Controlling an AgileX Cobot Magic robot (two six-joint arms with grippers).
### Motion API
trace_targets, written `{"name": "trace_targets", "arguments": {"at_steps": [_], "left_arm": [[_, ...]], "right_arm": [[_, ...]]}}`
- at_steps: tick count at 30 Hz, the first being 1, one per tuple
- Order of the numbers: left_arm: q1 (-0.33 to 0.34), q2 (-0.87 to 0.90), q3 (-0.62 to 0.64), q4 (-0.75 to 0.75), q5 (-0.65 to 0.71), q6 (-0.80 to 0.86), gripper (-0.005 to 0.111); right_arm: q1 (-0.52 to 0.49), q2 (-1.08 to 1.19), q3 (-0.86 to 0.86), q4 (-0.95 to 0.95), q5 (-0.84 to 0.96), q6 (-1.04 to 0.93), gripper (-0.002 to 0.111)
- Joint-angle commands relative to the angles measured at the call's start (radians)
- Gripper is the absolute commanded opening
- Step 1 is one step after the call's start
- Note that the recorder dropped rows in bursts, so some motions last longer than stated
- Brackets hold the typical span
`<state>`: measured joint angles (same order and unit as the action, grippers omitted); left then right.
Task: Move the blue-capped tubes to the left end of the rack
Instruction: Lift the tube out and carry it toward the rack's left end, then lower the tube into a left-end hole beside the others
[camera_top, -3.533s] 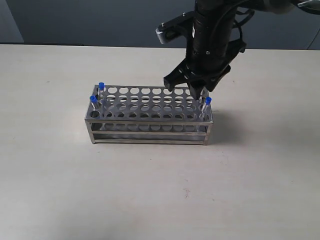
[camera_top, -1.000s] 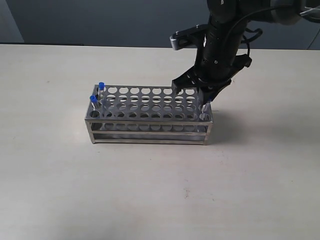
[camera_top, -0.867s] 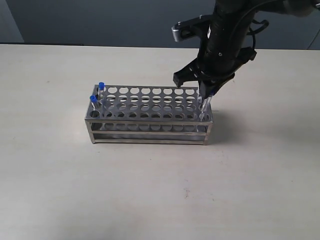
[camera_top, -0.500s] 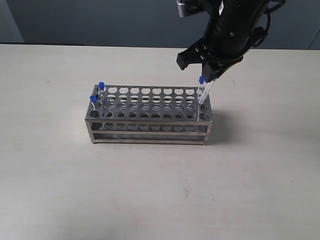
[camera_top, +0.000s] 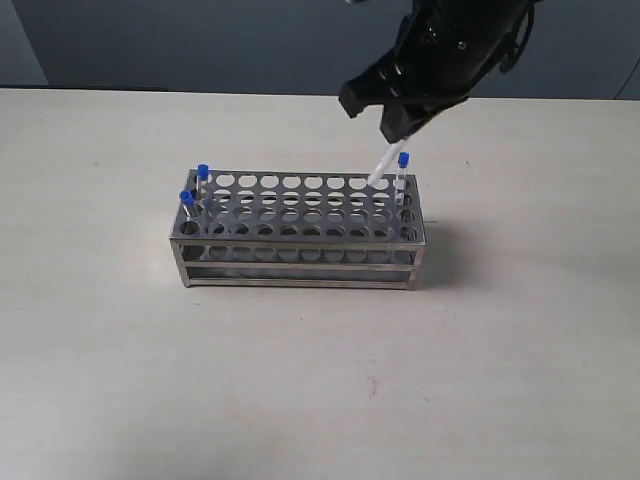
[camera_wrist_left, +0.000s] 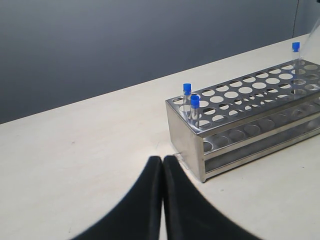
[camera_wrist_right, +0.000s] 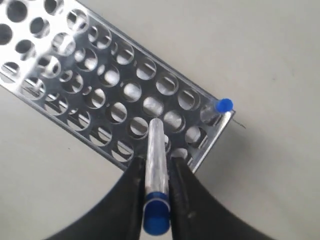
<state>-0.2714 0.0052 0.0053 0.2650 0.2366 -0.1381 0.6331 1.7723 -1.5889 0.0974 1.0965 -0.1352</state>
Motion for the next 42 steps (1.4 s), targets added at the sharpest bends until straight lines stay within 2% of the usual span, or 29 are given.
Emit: {"name": "trace_targets", "arguments": {"at_steps": [1, 8, 15, 23, 42], "left_arm": [[-0.011, -0.005, -0.005, 0.000, -0.005, -0.005, 0.001], [-0.011, -0.005, -0.005, 0.000, -0.005, -0.005, 0.001], [-0.011, -0.005, -0.005, 0.000, -0.005, -0.005, 0.001], [-0.011, -0.005, -0.005, 0.000, -0.005, -0.005, 0.001], [-0.011, -0.005, -0.005, 0.000, -0.005, -0.005, 0.001]], "right_arm": [[-0.003, -0.007, -0.071, 0.078, -0.054, -0.093, 0.000], [0.007, 0.099, -0.246, 0.215, -0.013, -0.224, 0.000], [0.092, 0.301, -0.523, 0.193, 0.107, -0.275, 0.000], [0.146, 0.507, -0.804, 0.188, 0.125, -0.273, 0.000], [0.149, 0.558, -0.818, 0.199, 0.125, -0.201, 0.000]]}}
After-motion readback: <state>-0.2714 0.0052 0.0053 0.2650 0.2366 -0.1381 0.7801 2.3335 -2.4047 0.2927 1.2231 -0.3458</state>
